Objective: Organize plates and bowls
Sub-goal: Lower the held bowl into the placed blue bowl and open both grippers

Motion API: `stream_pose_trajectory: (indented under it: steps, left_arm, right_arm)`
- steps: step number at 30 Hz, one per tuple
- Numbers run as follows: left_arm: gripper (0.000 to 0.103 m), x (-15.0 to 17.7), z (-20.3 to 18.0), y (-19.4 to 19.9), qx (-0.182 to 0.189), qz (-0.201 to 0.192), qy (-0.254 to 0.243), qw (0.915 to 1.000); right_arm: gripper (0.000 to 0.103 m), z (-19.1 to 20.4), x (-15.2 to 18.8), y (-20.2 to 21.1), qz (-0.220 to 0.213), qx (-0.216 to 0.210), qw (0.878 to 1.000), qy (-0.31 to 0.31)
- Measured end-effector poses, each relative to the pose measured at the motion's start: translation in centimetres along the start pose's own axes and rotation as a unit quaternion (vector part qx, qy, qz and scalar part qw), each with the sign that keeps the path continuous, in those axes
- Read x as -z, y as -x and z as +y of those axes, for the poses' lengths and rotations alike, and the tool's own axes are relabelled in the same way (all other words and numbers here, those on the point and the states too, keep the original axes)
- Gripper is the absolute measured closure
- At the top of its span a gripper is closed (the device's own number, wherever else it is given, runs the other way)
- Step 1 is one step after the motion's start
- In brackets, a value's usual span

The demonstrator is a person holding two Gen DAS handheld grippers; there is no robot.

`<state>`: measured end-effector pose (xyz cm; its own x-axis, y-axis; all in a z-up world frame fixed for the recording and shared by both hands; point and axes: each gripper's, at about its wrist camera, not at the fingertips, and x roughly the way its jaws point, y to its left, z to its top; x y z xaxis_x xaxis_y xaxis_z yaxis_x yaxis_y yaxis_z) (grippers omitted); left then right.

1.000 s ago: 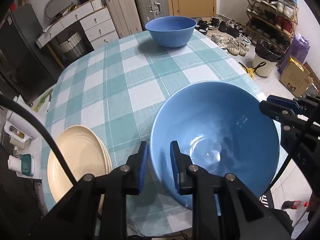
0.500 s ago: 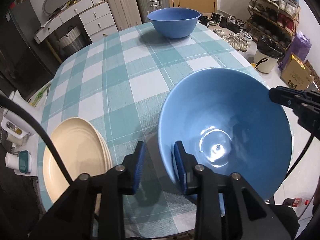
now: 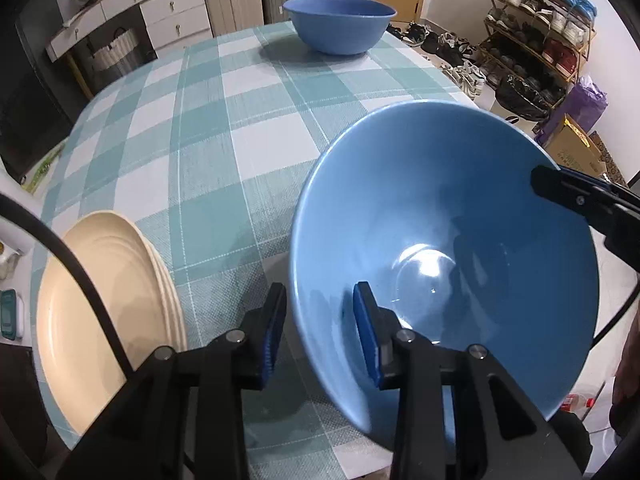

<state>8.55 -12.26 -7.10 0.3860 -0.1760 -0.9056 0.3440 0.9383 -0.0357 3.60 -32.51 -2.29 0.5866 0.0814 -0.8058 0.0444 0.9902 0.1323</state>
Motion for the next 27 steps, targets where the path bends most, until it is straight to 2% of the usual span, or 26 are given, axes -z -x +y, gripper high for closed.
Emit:
stream_pose_trajectory:
  steps: [7, 12, 15, 19, 27]
  left_arm:
    - [0.066, -0.6, 0.9, 1.0, 0.019, -0.007, 0.02, 0.9996]
    - [0.062, -0.9, 2.3, 1.8, 0.052, -0.008, 0.051, 0.9973]
    - [0.063, -1.1, 3.3, 2.8, 0.067, -0.022, 0.076, 0.9946]
    - [0.058, -1.6, 4.6, 3.3, 0.082, -0.022, 0.091, 0.9922]
    - [0.058, -1.1, 4.6, 2.2, 0.112, 0.0, 0.107, 0.9879]
  right_arm:
    - [0.072, -0.5, -0.2, -0.6, 0.016, 0.013, 1.0, -0.013]
    - [0.071, -1.5, -0.3, -0.1, 0.017, -0.011, 0.999, -0.045]
    - [0.068, -1.8, -0.5, 0.1, 0.012, -0.014, 0.998, -0.054]
    - [0.049, -2.1, -0.4, 0.1, 0.003, 0.003, 0.998, -0.062]
    - [0.048, -2.6, 0.9, -2.8, 0.062, -0.041, 0.993, -0.093]
